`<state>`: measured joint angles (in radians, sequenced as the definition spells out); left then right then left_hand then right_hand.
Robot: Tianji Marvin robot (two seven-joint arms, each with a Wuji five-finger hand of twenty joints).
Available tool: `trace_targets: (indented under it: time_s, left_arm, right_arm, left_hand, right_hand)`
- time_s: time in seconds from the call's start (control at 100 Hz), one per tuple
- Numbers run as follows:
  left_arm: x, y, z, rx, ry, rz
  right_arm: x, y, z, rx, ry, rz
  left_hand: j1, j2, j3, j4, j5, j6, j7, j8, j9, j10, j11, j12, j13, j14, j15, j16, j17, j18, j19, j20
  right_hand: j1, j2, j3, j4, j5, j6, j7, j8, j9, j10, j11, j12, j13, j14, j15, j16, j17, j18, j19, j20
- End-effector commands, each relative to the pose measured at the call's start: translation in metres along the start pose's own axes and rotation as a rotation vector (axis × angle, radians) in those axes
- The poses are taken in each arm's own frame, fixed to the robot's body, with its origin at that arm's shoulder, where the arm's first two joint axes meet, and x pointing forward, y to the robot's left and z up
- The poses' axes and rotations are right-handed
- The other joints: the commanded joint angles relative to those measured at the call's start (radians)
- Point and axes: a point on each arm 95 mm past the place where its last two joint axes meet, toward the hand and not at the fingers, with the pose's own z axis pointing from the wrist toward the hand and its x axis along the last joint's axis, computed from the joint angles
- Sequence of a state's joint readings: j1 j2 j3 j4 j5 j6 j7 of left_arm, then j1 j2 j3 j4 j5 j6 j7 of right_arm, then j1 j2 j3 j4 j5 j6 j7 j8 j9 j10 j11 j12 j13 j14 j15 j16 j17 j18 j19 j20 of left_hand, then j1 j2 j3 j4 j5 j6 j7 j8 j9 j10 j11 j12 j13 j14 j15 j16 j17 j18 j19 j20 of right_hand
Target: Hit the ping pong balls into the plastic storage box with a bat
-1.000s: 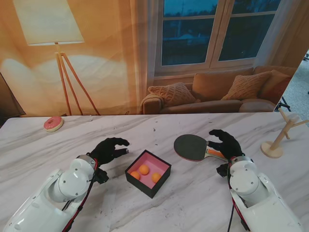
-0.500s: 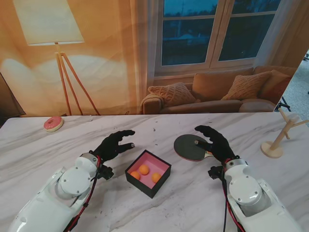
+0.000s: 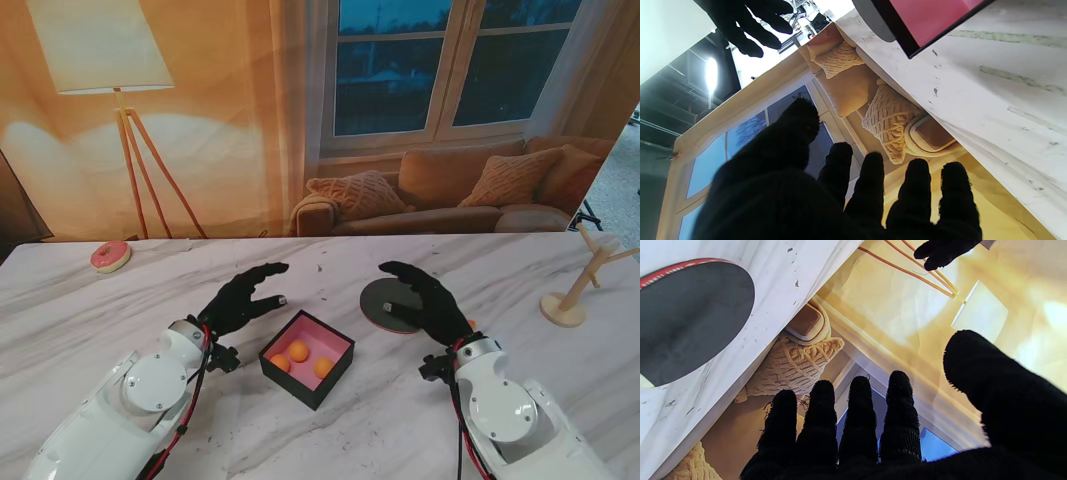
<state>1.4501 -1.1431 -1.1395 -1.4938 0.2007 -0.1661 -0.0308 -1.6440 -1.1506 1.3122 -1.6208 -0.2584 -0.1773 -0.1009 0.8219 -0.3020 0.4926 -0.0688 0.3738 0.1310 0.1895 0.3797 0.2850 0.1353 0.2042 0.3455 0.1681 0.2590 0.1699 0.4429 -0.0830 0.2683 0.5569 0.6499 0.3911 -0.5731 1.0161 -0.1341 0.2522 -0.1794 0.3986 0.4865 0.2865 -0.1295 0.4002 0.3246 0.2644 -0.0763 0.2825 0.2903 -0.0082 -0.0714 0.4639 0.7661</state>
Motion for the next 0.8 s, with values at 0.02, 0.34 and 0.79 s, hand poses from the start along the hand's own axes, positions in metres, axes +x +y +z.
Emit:
trace_targets:
  time_s: [0.02, 0.34, 0.79]
  left_arm:
    - [-0.0022, 0.0012, -0.0012, -0.014, 0.000, -0.011]
    - [-0.0015, 0.0059, 0.0005, -0.008, 0.031, -0.008]
    - [-0.0053, 0.0039, -0.0029, -0.008, 0.018, -0.003]
  right_arm:
    - [0.0031, -0.0052, -0.0015, 0.014, 0.013, -0.013]
    - [0.0022, -0.0132, -0.0054, 0.039, 0.027, -0.033]
    - [0.0074, -0.0137, -0.0042, 0.022, 0.031, -0.034]
  left_hand:
    - [-0.026, -0.016, -0.007, 0.012, -0.026, -0.046, -0.017, -0.016, -0.038, -0.038, -0.001, -0.036, -0.021, -0.043, -0.022, -0.024, -0.006, -0.036, -0.037, 0.006]
    - [-0.017, -0.023, 0.024, 0.015, -0.024, -0.037, -0.009, -0.014, -0.035, -0.032, 0.013, -0.038, -0.011, -0.035, -0.008, -0.023, 0.002, -0.056, -0.037, 0.012]
    - [-0.031, -0.028, 0.115, 0.019, -0.013, -0.038, 0.005, -0.010, -0.019, -0.022, 0.021, -0.033, -0.001, -0.031, -0.002, -0.025, -0.001, -0.035, -0.027, 0.016]
  right_hand:
    - [-0.040, 0.024, -0.027, 0.030, -0.038, -0.044, -0.017, -0.008, -0.021, -0.046, -0.016, -0.012, 0.018, -0.026, -0.020, -0.008, 0.010, -0.010, -0.016, 0.021]
    - [-0.041, 0.035, -0.019, 0.032, -0.073, -0.067, -0.052, -0.007, -0.031, -0.064, -0.027, -0.023, 0.020, -0.024, -0.019, -0.005, 0.015, -0.007, -0.011, 0.027]
    - [-0.042, 0.034, -0.001, 0.031, -0.073, -0.057, -0.061, 0.011, -0.039, -0.065, -0.015, -0.029, 0.022, -0.024, -0.012, -0.003, 0.018, -0.007, -0.006, 0.029]
